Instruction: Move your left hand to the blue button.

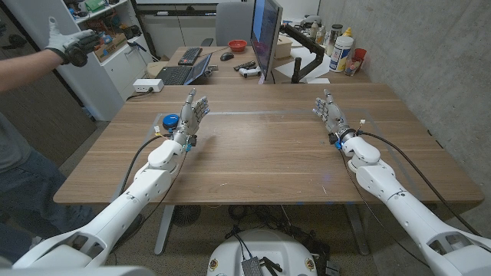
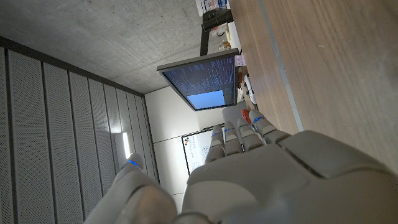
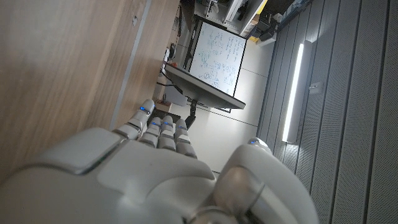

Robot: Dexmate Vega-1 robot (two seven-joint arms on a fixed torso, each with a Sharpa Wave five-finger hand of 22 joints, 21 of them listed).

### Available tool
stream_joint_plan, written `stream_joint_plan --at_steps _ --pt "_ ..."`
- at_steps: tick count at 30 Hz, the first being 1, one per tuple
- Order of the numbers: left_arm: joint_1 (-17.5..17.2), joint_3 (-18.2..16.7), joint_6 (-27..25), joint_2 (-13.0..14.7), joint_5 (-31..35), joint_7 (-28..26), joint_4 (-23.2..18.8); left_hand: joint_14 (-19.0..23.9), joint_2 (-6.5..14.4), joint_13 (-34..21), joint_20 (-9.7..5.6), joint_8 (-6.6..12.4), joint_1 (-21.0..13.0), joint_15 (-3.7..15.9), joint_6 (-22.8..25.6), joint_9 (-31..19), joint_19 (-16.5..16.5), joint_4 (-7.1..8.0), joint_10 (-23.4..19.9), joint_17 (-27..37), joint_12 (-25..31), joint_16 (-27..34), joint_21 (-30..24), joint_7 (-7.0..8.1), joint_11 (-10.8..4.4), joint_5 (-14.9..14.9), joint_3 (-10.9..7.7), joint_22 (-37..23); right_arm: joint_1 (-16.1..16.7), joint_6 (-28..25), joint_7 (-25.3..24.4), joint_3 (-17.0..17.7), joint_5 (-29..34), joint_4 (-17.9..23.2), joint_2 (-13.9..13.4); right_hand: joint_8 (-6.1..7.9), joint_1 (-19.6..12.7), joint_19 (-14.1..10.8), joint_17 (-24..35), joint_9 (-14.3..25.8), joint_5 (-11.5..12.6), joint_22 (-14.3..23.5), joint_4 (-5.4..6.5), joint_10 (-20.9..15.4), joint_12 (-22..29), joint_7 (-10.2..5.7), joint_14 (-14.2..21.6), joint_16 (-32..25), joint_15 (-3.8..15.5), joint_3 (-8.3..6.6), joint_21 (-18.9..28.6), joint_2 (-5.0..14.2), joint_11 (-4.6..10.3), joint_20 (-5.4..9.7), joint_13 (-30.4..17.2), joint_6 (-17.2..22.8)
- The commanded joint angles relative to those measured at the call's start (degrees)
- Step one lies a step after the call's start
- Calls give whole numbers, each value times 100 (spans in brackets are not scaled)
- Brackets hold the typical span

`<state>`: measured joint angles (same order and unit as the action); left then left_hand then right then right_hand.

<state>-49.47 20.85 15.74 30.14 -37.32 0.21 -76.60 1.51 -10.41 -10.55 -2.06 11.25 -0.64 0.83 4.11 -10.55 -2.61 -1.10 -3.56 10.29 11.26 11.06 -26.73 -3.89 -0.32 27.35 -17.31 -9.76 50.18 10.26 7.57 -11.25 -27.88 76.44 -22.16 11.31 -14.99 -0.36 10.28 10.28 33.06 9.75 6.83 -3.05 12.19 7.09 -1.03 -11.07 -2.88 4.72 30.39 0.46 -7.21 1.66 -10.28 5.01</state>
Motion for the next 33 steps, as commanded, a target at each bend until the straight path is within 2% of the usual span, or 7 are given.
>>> stream_joint_plan --at_steps 1,7,14,22,33 --pt "-127 -6 -124 86 21 -187 -230 44 -41 -18 -325 40 -16 23 60 -22 -33 -11 -48 27 35 35 -23 -2 -9 41 8 -9 81 -826 1436 2186 2233 203 1927 26 -32 -17 14 17 32 14 27 -14 29 82 -4 -23 -25 6 21 21 -33 393 -7 3" --pt "-118 28 -132 89 74 -233 -250 45 -31 -17 -329 41 -31 21 73 -21 -20 -24 -52 26 35 32 -4 -1 -9 54 43 -9 -100 -832 2022 2931 3035 154 2624 23 -32 -17 15 17 44 15 19 -25 28 75 6 -22 -27 11 -1 37 -41 385 -7 16" --pt "-96 85 -151 73 135 -260 -175 59 -16 -16 -326 40 -52 17 81 -21 -13 -41 -78 24 43 34 22 3 -1 73 77 -9 -286 -781 2372 3417 3588 97 3053 19 -33 -23 15 16 57 17 9 -64 36 53 36 -27 -20 20 -26 51 -37 371 -7 28" --pt "-44 130 -82 43 226 -271 -89 87 8 -16 -299 41 -84 16 94 -20 -5 -62 -96 23 47 40 51 4 3 100 107 -10 -410 -781 2563 3680 3946 113 3274 18 -30 -29 16 16 67 18 1 -85 38 47 49 -26 -20 28 -50 68 -41 369 -8 46" --pt "-14 180 -14 35 385 -348 -17 119 42 -15 -291 51 -135 11 134 -21 19 -94 -142 21 60 44 86 13 -16 140 135 -11 -530 -765 2676 3809 4176 85 3357 11 -35 -22 17 16 81 20 -13 -79 27 23 51 -18 -19 37 -89 91 -23 366 -10 53"
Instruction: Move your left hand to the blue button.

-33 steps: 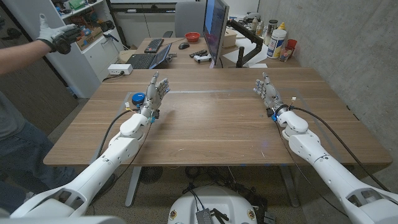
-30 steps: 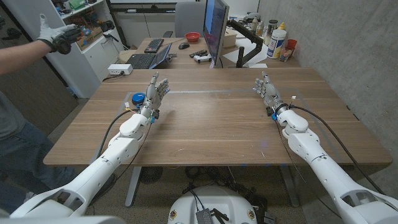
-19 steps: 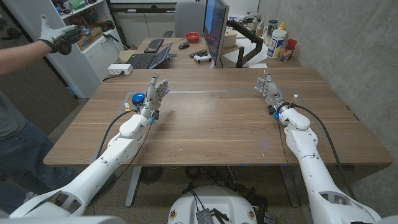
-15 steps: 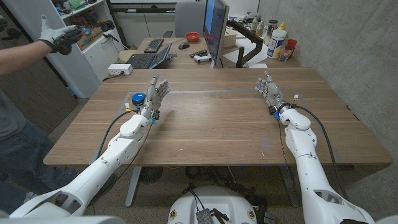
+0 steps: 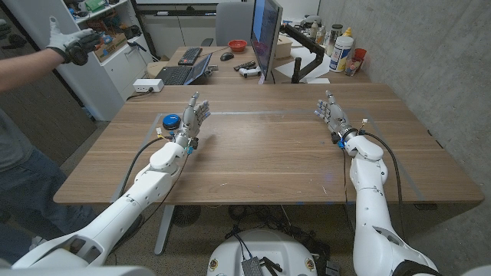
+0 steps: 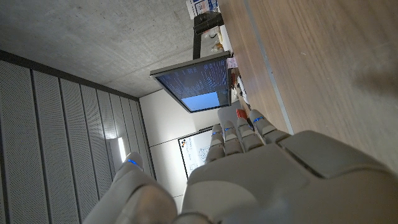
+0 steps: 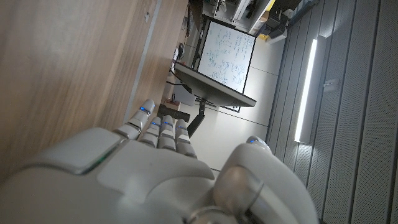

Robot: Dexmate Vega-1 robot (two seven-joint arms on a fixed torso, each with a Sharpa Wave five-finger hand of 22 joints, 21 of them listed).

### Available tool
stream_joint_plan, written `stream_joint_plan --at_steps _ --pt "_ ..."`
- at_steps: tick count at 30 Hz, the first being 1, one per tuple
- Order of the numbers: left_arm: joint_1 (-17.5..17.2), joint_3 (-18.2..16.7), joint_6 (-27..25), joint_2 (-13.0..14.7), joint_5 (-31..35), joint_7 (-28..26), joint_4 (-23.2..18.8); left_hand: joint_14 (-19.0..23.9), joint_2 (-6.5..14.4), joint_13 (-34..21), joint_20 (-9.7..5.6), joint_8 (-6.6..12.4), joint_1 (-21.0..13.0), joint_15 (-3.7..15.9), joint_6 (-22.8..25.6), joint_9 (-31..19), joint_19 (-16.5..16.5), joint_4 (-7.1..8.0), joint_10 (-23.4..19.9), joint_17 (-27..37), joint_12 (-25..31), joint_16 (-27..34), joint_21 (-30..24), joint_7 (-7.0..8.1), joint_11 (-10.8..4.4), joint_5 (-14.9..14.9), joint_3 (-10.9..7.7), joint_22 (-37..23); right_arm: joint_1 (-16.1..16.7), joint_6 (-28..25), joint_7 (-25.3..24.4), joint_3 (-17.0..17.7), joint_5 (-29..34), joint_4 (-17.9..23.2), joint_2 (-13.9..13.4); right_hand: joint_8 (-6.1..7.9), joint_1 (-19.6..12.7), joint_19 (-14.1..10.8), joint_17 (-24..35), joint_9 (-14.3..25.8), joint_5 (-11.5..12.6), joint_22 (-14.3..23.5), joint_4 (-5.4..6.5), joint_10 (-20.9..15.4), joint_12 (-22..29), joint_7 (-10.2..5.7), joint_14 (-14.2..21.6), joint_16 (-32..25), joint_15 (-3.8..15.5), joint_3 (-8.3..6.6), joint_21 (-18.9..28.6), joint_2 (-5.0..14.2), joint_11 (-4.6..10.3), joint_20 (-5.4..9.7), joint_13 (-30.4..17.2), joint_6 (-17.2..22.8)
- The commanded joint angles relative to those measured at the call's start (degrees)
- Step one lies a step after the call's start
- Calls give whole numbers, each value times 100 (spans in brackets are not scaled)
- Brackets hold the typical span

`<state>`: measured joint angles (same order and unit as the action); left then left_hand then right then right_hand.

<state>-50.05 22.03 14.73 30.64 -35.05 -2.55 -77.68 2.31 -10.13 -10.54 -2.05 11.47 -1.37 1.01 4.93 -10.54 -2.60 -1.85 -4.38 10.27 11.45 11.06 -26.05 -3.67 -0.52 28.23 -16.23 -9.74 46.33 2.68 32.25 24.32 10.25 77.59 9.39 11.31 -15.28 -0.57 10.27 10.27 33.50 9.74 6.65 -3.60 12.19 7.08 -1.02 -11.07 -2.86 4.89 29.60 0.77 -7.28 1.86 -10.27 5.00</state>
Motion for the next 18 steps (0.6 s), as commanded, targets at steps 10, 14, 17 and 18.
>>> stream_joint_plan --at_steps 10,14,17,18 --pt "16 69 330 63 444 -177 58 74 38 -17 -275 35 -122 -4 77 -23 45 -57 -99 20 51 50 46 -4 -3 89 42 -13 -231 75 229 326 407 -194 220 6 -7 10 19 18 47 22 -6 -25 22 16 56 -15 -27 29 -41 73 -18 327 -13 58" --pt "-1 55 477 126 599 -221 33 107 47 -17 -262 39 -149 1 92 -23 57 -75 -111 20 53 59 59 0 10 105 48 -13 -272 170 222 354 388 -314 220 6 -6 7 19 18 51 23 -10 -27 20 14 61 -15 -33 34 -53 78 -18 324 -13 66" --pt "-1 41 566 171 693 -237 41 118 51 -18 -248 37 -166 -12 92 -23 65 -87 -133 19 59 60 68 7 12 116 52 -14 -290 198 222 367 388 -366 218 6 -6 4 20 18 54 23 -12 -27 18 13 69 -17 -27 37 -61 82 -15 322 -14 72" --pt "-1 30 572 179 694 -237 43 134 53 -18 -246 36 -176 1 92 -23 68 -94 -134 19 58 65 74 9 13 123 55 -14 -292 206 219 371 387 -377 220 6 -6 3 20 18 55 23 -13 -30 18 11 70 -17 -27 39 -63 82 -18 321 -14 73"
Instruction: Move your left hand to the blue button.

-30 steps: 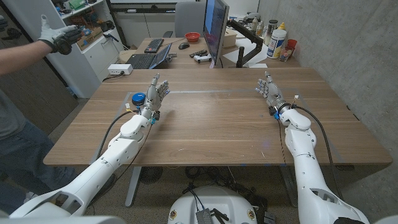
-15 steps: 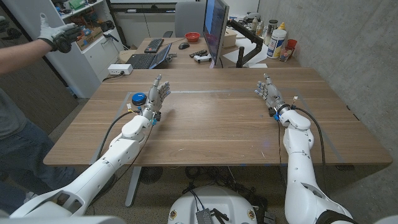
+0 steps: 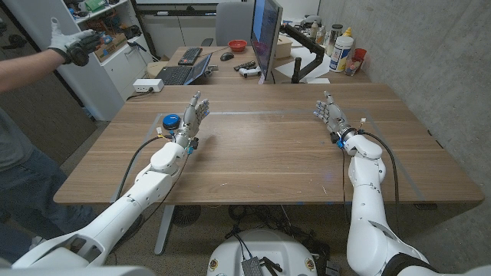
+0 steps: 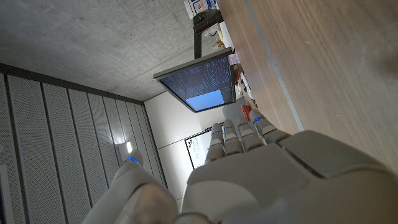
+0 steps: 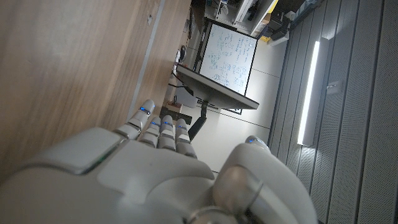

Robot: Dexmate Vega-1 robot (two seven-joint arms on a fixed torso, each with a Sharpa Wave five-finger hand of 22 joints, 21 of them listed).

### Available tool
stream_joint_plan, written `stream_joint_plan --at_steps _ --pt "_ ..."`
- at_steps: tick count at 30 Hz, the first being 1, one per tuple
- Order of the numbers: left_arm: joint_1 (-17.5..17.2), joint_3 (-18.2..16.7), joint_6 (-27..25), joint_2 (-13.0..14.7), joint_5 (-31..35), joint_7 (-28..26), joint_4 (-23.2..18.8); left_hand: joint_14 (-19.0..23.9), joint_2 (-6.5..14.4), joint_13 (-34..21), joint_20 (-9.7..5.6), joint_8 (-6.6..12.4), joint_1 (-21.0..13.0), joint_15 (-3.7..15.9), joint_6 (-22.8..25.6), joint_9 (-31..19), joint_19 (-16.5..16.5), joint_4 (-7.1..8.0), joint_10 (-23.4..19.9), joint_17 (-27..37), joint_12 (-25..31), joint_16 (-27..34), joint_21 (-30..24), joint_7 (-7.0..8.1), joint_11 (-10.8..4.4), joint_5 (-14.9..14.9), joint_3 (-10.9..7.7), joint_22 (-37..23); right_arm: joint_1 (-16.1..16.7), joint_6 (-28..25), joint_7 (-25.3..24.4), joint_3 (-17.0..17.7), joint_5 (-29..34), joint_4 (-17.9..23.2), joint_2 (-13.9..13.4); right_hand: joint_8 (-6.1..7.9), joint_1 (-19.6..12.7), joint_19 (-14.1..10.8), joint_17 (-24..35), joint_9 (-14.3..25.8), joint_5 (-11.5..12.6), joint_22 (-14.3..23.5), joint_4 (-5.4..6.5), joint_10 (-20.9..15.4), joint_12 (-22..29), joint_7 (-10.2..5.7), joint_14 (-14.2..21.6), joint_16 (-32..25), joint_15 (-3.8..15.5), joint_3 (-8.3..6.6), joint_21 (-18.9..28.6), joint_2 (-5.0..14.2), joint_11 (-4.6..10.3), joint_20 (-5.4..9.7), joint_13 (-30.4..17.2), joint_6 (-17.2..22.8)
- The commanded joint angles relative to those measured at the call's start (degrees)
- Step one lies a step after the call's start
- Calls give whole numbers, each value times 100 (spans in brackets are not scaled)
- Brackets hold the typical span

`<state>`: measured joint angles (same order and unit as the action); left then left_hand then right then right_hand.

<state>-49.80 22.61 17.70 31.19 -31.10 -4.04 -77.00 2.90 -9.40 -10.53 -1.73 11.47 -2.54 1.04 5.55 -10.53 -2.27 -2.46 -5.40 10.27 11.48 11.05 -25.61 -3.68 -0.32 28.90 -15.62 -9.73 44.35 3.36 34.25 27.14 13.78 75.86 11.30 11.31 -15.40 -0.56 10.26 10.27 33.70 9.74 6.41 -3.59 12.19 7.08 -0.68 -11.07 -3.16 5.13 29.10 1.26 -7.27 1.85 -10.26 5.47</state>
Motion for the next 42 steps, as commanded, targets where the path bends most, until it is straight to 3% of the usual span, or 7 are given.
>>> stream_joint_plan --at_steps 1,18,33,35,38,42 --pt "-24 -37 273 133 299 -87 -25 75 -18 -19 -275 37 -65 -5 35 -24 37 -37 -31 20 54 63 33 9 -15 61 -5 -15 -97 152 15 96 29 -218 32 6 6 3 20 19 36 24 9 -31 18 9 36 -16 5 16 -14 33 -14 321 -14 27" --pt "9 -173 627 293 420 25 260 110 3 -20 -242 40 -145 -11 58 -26 68 -94 -90 19 66 63 78 26 -47 113 14 -17 22 89 -54 83 71 -39 147 5 6 -8 21 19 51 26 -8 -58 20 -12 62 -17 -10 37 -58 46 -20 310 -16 55" --pt "127 -278 1261 438 798 -6 694 149 22 -22 -217 43 -227 -14 81 -28 90 -150 -129 19 70 64 122 30 -52 163 25 -19 123 35 -148 -15 143 135 246 10 -4 -25 21 20 68 28 -31 -93 23 -36 82 -13 -6 55 -107 67 -17 303 -17 98" --pt "142 -284 1306 469 863 -26 737 176 30 -23 -167 40 -261 -13 78 -29 96 -173 -157 19 77 69 137 30 -46 180 26 -20 132 47 -162 -20 139 142 260 9 -4 -26 22 21 70 28 -32 -96 23 -36 83 -13 -11 58 -111 68 -9 300 -17 98" --pt "180 -294 1448 495 988 -77 850 252 50 -26 89 37 -371 -92 81 -32 119 -246 -185 20 73 80 186 34 2 240 30 -26 160 72 -205 -28 145 178 282 9 -5 -23 21 21 72 28 -36 -103 24 -35 79 -9 -1 61 -122 70 -5 301 -18 104" --pt "226 -293 1687 551 1248 -183 974 258 56 -27 152 48 -405 -112 112 -34 130 -270 -190 21 71 76 201 55 7 260 32 -29 196 73 -220 -37 143 253 292 13 -12 -25 19 21 78 29 -48 -168 46 -55 87 -8 14 71 -140 66 -18 300 -18 126"
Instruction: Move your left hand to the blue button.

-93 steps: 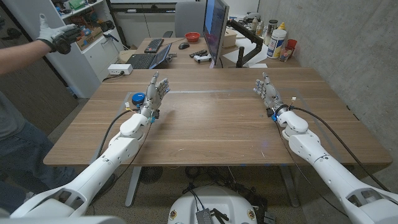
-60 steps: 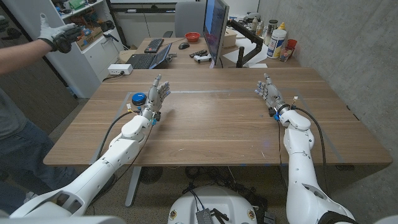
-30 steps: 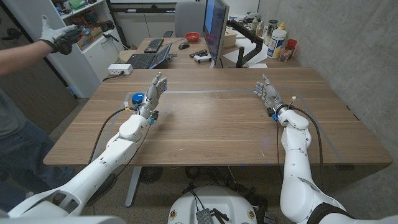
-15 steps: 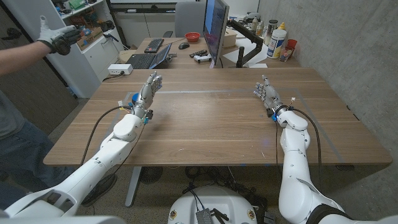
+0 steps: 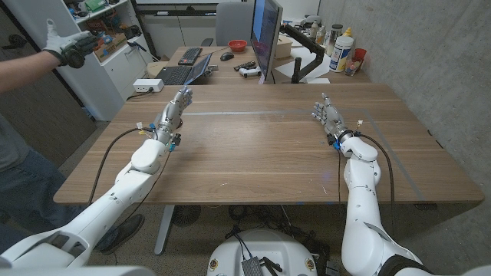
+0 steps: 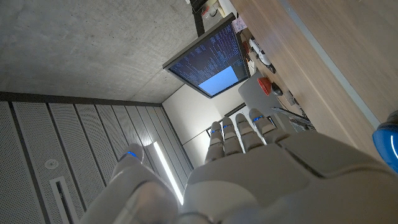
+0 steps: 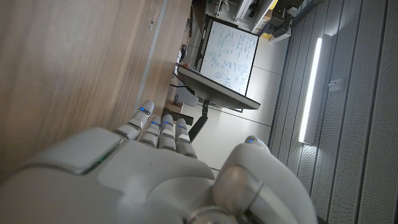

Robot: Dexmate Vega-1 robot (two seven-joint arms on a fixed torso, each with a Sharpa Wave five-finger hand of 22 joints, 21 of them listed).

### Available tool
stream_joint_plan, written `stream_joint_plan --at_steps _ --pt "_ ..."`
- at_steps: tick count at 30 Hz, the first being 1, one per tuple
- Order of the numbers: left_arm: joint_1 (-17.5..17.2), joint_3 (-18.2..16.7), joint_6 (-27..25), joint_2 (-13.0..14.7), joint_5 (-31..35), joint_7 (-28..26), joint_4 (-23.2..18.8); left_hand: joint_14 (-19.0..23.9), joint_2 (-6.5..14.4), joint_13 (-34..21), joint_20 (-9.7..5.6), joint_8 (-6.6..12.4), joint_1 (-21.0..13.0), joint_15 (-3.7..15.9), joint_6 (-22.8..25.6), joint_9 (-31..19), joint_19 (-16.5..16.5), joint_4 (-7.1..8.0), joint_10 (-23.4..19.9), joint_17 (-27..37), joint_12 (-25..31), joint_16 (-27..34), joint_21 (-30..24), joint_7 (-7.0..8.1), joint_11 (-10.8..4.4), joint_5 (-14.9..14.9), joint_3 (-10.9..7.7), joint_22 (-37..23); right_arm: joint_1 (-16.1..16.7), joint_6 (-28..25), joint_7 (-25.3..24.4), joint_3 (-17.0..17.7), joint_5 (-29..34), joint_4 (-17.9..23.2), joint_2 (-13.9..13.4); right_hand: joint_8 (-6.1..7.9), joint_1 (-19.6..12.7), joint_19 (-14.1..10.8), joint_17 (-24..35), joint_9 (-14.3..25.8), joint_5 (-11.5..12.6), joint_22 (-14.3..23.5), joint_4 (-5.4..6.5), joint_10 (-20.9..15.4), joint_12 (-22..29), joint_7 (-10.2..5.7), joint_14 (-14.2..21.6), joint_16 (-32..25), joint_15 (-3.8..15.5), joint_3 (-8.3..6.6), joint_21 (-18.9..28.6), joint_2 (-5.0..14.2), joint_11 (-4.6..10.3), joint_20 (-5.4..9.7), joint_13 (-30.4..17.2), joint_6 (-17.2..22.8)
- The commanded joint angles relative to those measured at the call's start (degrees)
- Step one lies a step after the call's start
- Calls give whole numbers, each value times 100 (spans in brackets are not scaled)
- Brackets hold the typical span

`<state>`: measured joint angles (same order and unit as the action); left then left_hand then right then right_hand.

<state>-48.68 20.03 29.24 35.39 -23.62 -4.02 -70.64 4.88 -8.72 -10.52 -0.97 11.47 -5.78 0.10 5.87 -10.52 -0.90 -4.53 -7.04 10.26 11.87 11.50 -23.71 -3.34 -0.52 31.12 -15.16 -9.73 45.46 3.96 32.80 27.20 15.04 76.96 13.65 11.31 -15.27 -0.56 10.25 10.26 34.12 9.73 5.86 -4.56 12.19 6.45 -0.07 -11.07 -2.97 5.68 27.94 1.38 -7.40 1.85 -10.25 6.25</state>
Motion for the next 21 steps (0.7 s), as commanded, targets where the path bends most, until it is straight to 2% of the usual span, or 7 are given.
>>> stream_joint_plan --at_steps 1,5,9,12,15,17,21 --pt "132 -29 618 157 612 -227 375 65 -10 -28 93 54 -92 -25 94 -35 -5 -70 -31 21 32 31 16 21 30 43 -14 -31 89 23 -80 -49 19 154 57 14 -28 -28 19 22 37 30 5 -77 47 6 28 -7 -4 17 -27 54 -6 305 -20 54" --pt "188 -23 887 252 955 -357 480 115 0 -29 166 62 -140 -101 125 -36 17 -101 -55 22 35 41 32 52 38 67 -13 -35 88 67 -86 -71 14 181 48 23 -35 -36 18 22 42 30 -3 -99 52 -10 34 -6 4 21 -38 56 -2 305 -20 85" --pt "184 -62 914 314 1097 -484 432 161 8 -30 204 60 -175 -141 128 -38 30 -123 -88 23 43 51 48 58 62 82 -11 -38 74 137 -95 -90 5 164 29 27 -39 -39 17 22 44 31 -9 -109 54 -22 38 -5 1 25 -46 56 3 305 -20 102" --pt "184 -88 952 363 1203 -563 428 195 13 -31 196 73 -195 -166 165 -39 40 -136 -111 23 48 59 56 64 96 91 -10 -40 87 422 -238 -110 26 82 28 27 -42 -44 16 23 47 31 -13 -120 56 -33 50 -8 9 28 -53 57 9 305 -20 109" --pt "199 -111 1036 414 1355 -665 473 231 18 -32 213 78 -216 -197 184 -40 63 -149 -125 23 50 66 60 85 107 99 -9 -42 126 783 -405 -134 -5 22 47 75 -55 -117 13 25 66 32 -35 -265 97 -143 199 -45 85 54 -78 52 51 302 -21 284" --pt "207 -129 1103 454 1517 -783 505 239 20 -33 254 78 -228 -198 189 -41 83 -157 -130 24 50 65 60 93 98 104 -8 -43 166 844 -459 -174 14 88 39 82 -68 -144 10 25 78 33 -45 -336 118 -178 245 -49 110 61 -91 52 102 310 -21 331" --pt "224 -156 1252 547 1721 -887 568 261 23 -33 286 83 -245 -203 207 -41 104 -168 -138 24 50 68 63 101 99 110 -6 -44 210 819 -468 -223 -2 213 8 100 -79 -159 8 25 88 33 -53 -347 115 -208 275 -50 112 67 -103 52 104 311 -21 399"
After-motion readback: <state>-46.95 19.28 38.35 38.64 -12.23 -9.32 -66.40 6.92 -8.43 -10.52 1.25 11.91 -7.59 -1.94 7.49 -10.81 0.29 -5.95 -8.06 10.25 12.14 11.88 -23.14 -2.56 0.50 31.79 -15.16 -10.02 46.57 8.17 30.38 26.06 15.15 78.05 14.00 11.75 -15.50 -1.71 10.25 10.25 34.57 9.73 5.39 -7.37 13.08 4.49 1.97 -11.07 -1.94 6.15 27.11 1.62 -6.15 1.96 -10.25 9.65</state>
